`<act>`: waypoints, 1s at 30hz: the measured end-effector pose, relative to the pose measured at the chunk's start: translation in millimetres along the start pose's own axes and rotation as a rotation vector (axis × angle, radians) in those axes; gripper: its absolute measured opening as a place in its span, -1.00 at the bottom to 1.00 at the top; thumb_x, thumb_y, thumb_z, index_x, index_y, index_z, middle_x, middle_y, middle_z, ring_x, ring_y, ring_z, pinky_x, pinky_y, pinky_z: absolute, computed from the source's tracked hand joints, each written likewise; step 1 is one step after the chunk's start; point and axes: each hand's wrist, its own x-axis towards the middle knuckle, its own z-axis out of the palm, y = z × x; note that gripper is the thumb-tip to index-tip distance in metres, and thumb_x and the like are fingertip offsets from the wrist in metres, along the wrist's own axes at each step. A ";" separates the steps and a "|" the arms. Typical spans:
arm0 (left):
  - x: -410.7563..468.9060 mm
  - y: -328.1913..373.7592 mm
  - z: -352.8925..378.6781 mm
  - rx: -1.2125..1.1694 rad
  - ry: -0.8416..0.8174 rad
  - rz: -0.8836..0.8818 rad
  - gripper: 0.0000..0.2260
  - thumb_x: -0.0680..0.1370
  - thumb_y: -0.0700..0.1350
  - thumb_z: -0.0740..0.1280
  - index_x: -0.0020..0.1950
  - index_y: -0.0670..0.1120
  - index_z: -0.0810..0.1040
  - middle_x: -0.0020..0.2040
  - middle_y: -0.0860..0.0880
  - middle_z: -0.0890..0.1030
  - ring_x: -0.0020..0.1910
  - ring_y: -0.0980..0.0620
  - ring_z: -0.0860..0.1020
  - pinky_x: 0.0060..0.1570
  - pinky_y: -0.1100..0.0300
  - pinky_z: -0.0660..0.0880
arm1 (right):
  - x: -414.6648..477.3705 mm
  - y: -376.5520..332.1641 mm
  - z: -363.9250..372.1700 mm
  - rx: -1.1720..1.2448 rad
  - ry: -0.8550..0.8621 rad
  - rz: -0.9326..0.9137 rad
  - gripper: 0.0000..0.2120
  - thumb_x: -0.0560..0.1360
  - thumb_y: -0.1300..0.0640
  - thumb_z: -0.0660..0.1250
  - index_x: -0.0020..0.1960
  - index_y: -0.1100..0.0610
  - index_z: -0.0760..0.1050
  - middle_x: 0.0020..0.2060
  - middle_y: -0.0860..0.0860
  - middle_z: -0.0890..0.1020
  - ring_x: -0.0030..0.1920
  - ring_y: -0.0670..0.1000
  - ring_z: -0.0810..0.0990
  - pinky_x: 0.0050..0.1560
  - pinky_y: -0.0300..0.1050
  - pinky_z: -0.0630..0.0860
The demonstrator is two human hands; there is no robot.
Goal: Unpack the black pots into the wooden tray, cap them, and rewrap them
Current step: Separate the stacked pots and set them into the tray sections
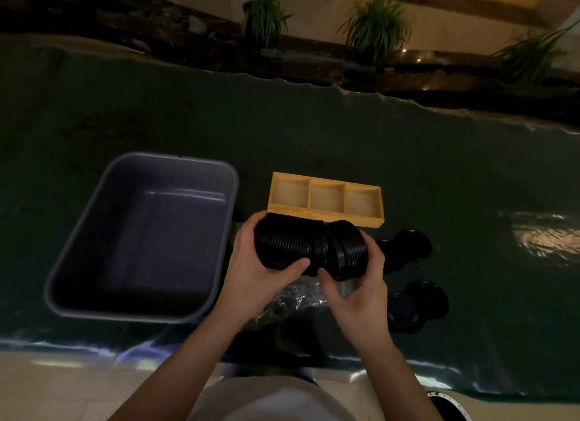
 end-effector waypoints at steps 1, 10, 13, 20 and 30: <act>0.2 0.1 -1.8 -0.006 -0.003 0.000 -0.14 0.28 0.26 0.59 0.48 0.27 0.24 0.40 0.16 0.43 0.40 0.16 0.44 0.38 -0.10 0.50 | -0.8 -0.6 3.3 -0.013 0.005 -0.006 -0.17 0.43 -0.02 0.50 0.56 -0.18 0.12 0.30 -0.14 0.54 0.33 -0.16 0.55 0.29 -0.23 0.54; 6.6 -0.8 -23.0 -0.010 -0.003 -0.026 -0.08 0.25 0.28 0.58 0.52 0.20 0.22 0.44 0.12 0.41 0.43 0.09 0.42 0.38 -0.12 0.50 | 12.3 -19.1 23.4 -0.048 -0.132 -0.088 -0.06 0.43 -0.11 0.56 0.63 0.03 0.11 0.42 -0.01 0.40 0.46 -0.07 0.42 0.41 -0.27 0.38; 10.6 -1.5 -31.3 -0.005 -0.015 -0.024 -0.08 0.24 0.29 0.58 0.51 0.22 0.22 0.45 0.13 0.40 0.43 0.09 0.41 0.38 -0.12 0.50 | 16.8 -21.7 30.1 -0.049 -0.087 -0.064 -0.05 0.38 -0.20 0.55 0.61 -0.12 0.10 0.44 -0.23 0.38 0.45 -0.21 0.40 0.40 -0.34 0.35; 19.6 -7.8 -47.9 -0.060 -0.028 -0.061 -0.09 0.24 0.29 0.58 0.50 0.25 0.24 0.45 0.10 0.43 0.44 0.07 0.42 0.39 -0.14 0.49 | 17.9 -22.8 36.5 0.133 -0.030 0.004 -0.16 0.47 -0.17 0.51 0.62 -0.15 0.16 0.42 -0.32 0.44 0.46 -0.11 0.47 0.40 -0.11 0.49; 17.5 -10.5 -54.2 -0.058 -0.051 -0.072 -0.09 0.23 0.28 0.57 0.50 0.24 0.23 0.43 0.12 0.42 0.41 0.10 0.44 0.36 -0.11 0.52 | 15.7 -36.2 55.3 -0.089 -0.023 -0.062 -0.25 0.44 0.05 0.41 0.58 -0.05 0.24 0.45 0.07 0.26 0.43 -0.31 0.31 0.34 -0.46 0.33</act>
